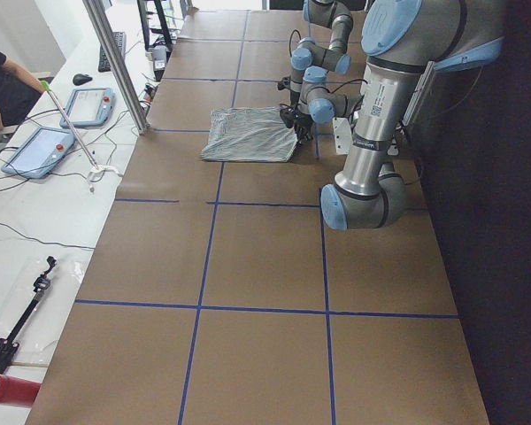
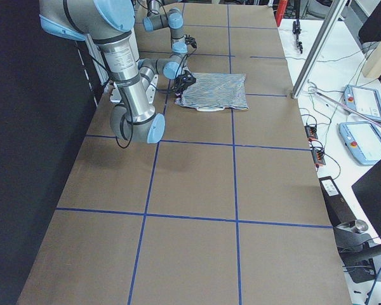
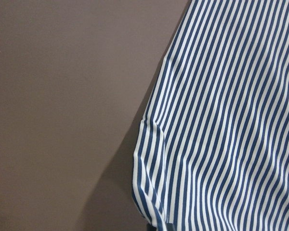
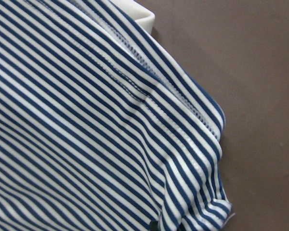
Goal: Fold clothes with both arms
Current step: 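Grasp the near edge with both grippers and pull it toward the robot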
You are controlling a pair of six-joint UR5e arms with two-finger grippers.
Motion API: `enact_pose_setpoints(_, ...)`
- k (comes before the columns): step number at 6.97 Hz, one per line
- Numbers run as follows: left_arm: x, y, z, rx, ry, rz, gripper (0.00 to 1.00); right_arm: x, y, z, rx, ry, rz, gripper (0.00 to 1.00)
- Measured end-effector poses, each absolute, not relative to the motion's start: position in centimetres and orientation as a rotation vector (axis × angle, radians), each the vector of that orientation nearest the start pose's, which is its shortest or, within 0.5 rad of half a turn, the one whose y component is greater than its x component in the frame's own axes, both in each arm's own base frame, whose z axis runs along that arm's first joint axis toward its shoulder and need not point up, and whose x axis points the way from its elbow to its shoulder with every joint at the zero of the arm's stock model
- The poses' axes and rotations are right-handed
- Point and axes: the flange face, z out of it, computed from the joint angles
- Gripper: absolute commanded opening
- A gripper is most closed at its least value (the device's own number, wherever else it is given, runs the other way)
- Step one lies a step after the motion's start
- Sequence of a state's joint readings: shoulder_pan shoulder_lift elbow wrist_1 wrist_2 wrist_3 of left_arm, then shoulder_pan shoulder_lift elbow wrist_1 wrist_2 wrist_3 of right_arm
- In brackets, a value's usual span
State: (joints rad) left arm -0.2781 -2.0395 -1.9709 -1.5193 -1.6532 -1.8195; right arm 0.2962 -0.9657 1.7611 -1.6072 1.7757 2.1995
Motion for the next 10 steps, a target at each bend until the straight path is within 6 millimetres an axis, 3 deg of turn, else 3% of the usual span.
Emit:
enact_pose_setpoints(3, 51.9, -27.0, 22.0, -0.078, 0.868, -0.441, 0.00, -56.4, -30.0, 22.1, -0.333, -0.788, 0.789, 0.00)
enact_pose_setpoints(7, 50.0, -22.4, 21.4, -0.149, 0.896, -0.367, 0.00, -54.9, -27.0, 22.0, -0.353, -0.811, 0.742, 0.00)
enact_pose_setpoints(9, 49.8, -22.9, 21.6, -0.146, 0.894, -0.377, 0.00, -54.9, -27.5, 21.7, -0.334, -0.828, 0.727, 0.00)
enact_pose_setpoints(10, 49.1, -24.8, 21.7, -0.128, 0.897, -0.410, 0.00, -54.1, -29.1, 21.5, -0.306, -0.843, 0.717, 0.00)
